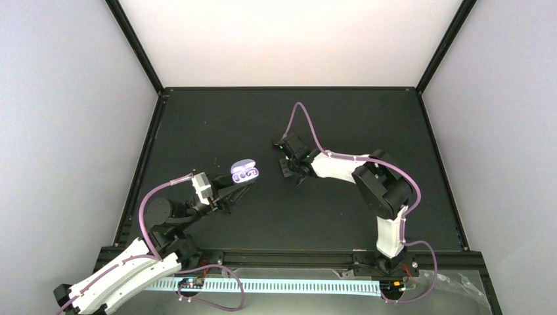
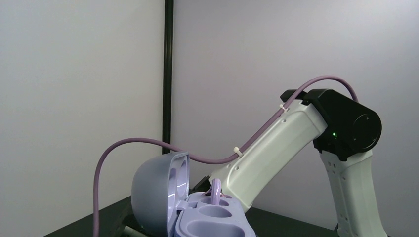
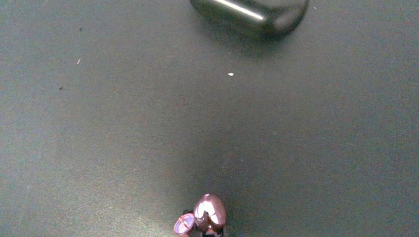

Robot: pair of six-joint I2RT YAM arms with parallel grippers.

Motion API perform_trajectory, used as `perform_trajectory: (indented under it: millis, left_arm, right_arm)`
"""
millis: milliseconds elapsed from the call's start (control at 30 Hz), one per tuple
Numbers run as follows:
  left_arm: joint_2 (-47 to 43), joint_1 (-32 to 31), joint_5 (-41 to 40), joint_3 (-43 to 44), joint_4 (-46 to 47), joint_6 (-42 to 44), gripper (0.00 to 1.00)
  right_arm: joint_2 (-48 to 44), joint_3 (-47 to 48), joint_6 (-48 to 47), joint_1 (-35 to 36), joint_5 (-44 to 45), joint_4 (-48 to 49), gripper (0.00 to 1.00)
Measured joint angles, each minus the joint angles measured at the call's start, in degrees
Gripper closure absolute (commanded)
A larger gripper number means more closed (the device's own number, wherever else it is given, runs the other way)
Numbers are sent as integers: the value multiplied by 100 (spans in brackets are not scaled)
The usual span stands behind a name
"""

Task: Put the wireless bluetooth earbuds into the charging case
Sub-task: Pick up the earbud from the center of the board.

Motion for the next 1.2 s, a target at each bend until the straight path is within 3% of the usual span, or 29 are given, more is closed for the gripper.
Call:
perform_trajectory:
  millis: [300, 533, 933, 1200]
  left_arm:
    - [0, 0, 9, 0, -28, 0, 98]
    - [2, 0, 24, 0, -42, -4, 98]
    - [72, 0, 44, 0, -44, -31, 98]
    - [269, 0, 155, 0, 98, -173, 98]
  right_arm:
    - [28, -15, -61, 57, 271, 66, 99]
    - [-645, -599, -149, 72, 378, -216, 99]
    - [-4076, -916, -883, 966, 573, -1108, 99]
    - [-5436, 87, -1561, 1834, 857, -2312, 99]
